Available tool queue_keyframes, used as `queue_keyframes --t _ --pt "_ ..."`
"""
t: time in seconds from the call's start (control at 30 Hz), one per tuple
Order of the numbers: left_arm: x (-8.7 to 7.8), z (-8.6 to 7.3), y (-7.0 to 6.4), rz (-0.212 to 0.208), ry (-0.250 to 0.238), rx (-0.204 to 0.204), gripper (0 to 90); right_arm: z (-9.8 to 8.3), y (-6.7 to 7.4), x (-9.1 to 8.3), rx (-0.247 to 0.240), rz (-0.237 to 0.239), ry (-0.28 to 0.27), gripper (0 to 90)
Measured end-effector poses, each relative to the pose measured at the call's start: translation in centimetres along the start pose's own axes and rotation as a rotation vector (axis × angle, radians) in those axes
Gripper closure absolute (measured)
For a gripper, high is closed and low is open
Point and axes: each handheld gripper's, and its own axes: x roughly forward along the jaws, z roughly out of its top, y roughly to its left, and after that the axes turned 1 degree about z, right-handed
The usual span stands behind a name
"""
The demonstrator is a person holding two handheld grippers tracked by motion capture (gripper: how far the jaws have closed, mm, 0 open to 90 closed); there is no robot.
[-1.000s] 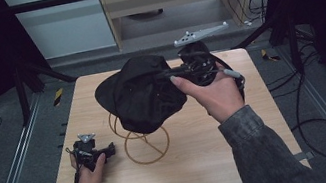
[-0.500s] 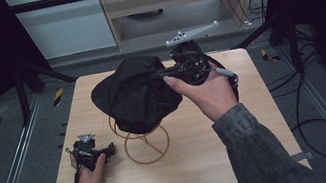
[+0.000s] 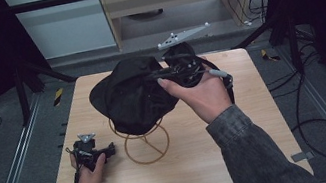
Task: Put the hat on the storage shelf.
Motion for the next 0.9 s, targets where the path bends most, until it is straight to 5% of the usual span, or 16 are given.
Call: queue_keyframes --t 0.9 --pt "0.0 0.0 0.0 -0.004 0.002 0.006 0.0 -1.6 0.5 1.9 -0.029 -0.007 0.073 85.3"
